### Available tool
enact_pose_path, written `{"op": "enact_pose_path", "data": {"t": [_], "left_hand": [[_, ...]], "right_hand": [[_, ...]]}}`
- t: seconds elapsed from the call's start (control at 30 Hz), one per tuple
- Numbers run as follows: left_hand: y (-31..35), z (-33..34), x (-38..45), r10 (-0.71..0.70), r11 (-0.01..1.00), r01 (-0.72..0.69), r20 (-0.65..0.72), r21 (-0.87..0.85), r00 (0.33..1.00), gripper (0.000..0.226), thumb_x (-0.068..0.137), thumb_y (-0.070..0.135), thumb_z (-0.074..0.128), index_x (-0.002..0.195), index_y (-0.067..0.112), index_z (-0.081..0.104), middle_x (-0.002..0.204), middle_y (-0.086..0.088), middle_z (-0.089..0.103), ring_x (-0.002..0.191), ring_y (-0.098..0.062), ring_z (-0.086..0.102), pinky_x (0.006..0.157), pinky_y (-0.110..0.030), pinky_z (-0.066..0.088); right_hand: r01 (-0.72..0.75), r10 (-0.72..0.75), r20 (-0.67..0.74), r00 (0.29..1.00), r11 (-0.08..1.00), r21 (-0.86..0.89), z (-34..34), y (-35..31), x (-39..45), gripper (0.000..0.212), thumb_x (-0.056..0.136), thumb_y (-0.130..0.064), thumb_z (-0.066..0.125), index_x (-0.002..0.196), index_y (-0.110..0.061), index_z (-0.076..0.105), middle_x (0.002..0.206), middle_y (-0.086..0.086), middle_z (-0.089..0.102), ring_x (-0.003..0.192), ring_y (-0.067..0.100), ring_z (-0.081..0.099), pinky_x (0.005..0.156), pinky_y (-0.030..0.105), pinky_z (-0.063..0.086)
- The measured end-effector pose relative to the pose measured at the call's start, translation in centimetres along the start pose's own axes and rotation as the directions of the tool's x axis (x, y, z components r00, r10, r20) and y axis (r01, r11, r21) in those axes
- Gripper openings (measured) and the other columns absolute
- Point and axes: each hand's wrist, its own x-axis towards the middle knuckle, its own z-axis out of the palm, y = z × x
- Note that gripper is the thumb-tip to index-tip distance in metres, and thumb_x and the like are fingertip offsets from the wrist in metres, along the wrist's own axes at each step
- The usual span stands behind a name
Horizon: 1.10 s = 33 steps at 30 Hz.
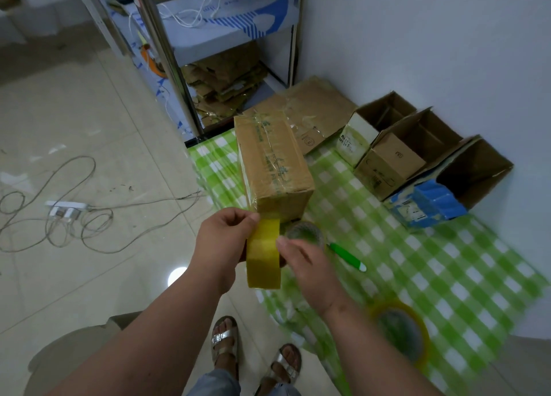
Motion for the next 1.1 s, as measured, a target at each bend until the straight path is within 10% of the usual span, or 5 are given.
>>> {"op": "enact_pose_path", "data": {"t": [0.17, 0.47, 0.57, 0.73, 1.1], "left_hand": [[1.1, 0.2, -1.4, 0.067, 0.994, -0.074, -0.093, -0.074, 0.993, 0.014, 0.09, 0.017, 0.07, 0.076, 0.015, 0.068, 0.059, 0.002, 0.063, 0.051, -0.014, 0.058, 0.046, -0.026, 0.049], [1.7, 0.6, -3.1, 0.069, 0.988, -0.088, -0.145, -0.126, 0.987, 0.021, 0.094, 0.019, 0.063, 0.073, 0.023, 0.062, 0.082, 0.007, 0.07, 0.079, -0.011, 0.055, 0.074, -0.031, 0.041], [2.1, 0.8, -3.7, 0.07, 0.969, -0.098, -0.13, -0.227, 0.989, 0.024, 0.097, 0.015, 0.057, 0.075, 0.023, 0.058, 0.081, 0.005, 0.073, 0.074, -0.009, 0.058, 0.07, -0.028, 0.04], [2.0, 0.2, -4.2, 0.079, 0.941, -0.116, -0.127, -0.319, 0.989, 0.017, 0.096, 0.011, 0.06, 0.08, 0.016, 0.064, 0.078, -0.001, 0.074, 0.073, -0.01, 0.064, 0.064, -0.022, 0.048], [2.9, -1.2, -3.5, 0.007, 0.925, -0.036, -0.076, -0.379, 0.997, 0.033, 0.086, -0.002, 0.067, 0.11, 0.021, 0.064, 0.083, -0.007, 0.077, 0.076, -0.018, 0.074, 0.057, -0.021, 0.052]], "right_hand": [[-0.033, 0.042, 0.167, 0.985, 0.998, -0.056, 0.6, -0.9, -1.8, 0.022, 0.09, -0.023, 0.07, 0.111, -0.016, 0.067, 0.101, 0.0, 0.073, 0.093, 0.011, 0.067, 0.081, 0.031, 0.053], [0.138, -0.118, 0.109, 0.987, 0.971, -0.196, -2.0, -2.1, -2.6, 0.01, 0.088, -0.035, 0.071, 0.086, -0.027, 0.064, 0.068, -0.014, 0.061, 0.062, 0.001, 0.056, 0.057, 0.021, 0.045], [0.144, -0.129, 0.068, 0.989, 0.934, -0.326, -2.6, -2.0, -2.7, 0.024, 0.088, -0.043, 0.069, 0.089, -0.02, 0.065, 0.073, -0.003, 0.062, 0.067, 0.012, 0.059, 0.065, 0.039, 0.049], [0.108, -0.126, -0.041, 0.991, 0.948, -0.3, -3.3, -2.8, -3.2, 0.025, 0.081, -0.052, 0.071, 0.063, -0.042, 0.057, 0.054, -0.021, 0.053, 0.05, -0.003, 0.048, 0.048, 0.013, 0.035], [0.177, -0.201, -0.028, 0.979, 0.914, -0.364, -5.8, -6.0, -2.5, 0.032, 0.08, -0.039, 0.078, 0.067, -0.017, 0.06, 0.049, -0.018, 0.051, 0.047, -0.001, 0.047, 0.045, 0.013, 0.035]]}}
